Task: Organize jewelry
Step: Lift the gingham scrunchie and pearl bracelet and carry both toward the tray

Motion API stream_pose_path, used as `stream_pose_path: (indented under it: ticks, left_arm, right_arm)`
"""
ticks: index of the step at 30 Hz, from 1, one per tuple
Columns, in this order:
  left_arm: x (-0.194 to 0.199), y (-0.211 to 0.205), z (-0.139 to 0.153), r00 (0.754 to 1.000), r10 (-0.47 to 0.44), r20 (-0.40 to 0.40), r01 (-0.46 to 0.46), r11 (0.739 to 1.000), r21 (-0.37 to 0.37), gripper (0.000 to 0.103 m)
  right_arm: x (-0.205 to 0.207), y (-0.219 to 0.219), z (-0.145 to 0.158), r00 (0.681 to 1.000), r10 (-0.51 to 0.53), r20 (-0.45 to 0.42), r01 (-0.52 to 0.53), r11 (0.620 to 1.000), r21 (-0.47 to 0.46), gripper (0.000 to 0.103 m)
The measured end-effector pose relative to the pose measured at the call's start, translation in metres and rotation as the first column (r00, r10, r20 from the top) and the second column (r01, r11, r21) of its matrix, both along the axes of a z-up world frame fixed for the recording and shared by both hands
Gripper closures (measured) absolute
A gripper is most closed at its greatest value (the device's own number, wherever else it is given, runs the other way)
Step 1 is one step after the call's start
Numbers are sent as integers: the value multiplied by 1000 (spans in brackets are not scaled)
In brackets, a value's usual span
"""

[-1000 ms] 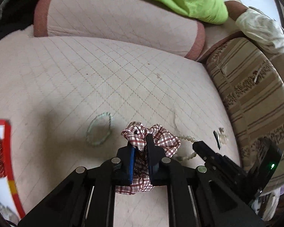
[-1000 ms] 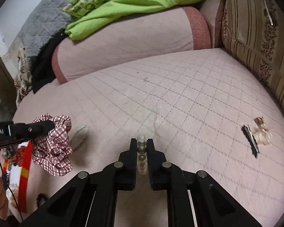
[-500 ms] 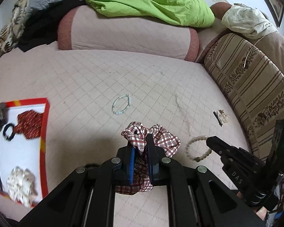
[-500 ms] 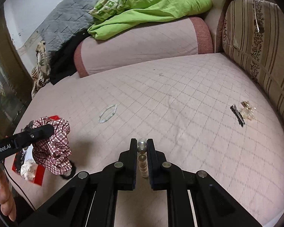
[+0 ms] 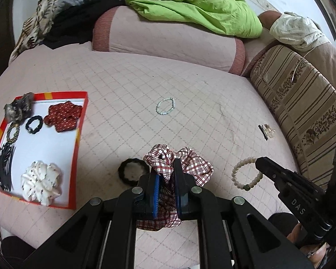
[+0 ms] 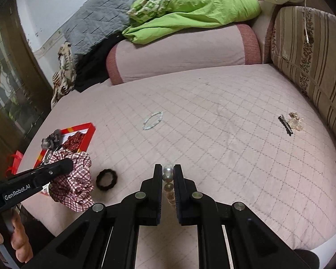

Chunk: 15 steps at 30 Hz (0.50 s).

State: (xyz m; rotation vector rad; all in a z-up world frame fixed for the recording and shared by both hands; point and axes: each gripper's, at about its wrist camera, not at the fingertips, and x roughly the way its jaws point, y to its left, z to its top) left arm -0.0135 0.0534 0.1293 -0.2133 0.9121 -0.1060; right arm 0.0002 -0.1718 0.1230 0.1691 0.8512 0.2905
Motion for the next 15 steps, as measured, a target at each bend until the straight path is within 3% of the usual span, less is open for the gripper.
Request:
stream_pose_path:
  ticks: [15]
  left_arm:
    - [-35, 21, 25, 992, 72, 108, -82, 993, 88, 92]
  right_arm:
    - [-28, 46, 17, 995, 91, 42, -89, 995, -46, 92]
